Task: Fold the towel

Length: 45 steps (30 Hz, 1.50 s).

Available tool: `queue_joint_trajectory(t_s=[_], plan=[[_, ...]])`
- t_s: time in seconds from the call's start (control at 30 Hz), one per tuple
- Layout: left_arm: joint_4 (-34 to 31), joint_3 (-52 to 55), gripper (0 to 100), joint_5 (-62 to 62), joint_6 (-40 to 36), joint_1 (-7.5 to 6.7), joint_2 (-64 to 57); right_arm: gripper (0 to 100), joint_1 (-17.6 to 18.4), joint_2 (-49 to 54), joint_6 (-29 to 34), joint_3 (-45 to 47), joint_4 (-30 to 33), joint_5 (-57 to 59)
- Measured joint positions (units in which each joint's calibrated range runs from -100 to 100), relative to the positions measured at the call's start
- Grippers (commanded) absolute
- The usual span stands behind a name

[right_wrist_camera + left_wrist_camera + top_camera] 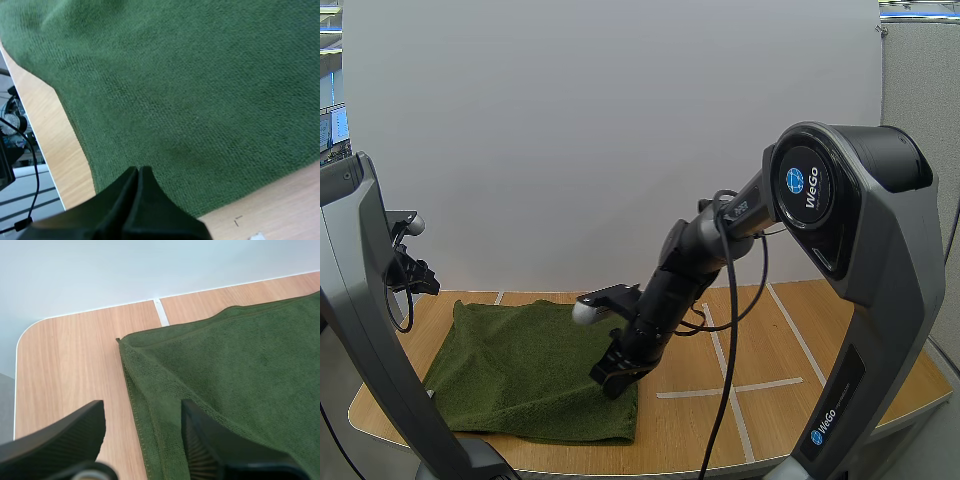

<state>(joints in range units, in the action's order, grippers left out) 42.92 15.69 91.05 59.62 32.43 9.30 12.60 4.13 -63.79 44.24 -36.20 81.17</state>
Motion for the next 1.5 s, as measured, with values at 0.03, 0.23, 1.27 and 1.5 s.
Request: queue_joint_trajectory(t_s=[0.03,0.23,1.27,1.5], plan=[[0.0,-0.02,75,-0.13,-0.05,0.0,0.31,0,0.19,0.0,0.01,0.0,0.13,-0.2],[-0.12,-0.73,75,-0.46,-0.43,-0.08,2.75,0,0.72,0.01,0.84,0.15,1.85,-2.18],[1.85,-13.51,75,-13.08,-5.11,-5.55,19.36,0,0.94,0.01,1.05,8.02,2.71,-10.2],[1.65,-17.3,75,-13.08,-6.56,-5.91,23.51,0,0.94,0.01,1.05,8.02,2.83,-10.2]])
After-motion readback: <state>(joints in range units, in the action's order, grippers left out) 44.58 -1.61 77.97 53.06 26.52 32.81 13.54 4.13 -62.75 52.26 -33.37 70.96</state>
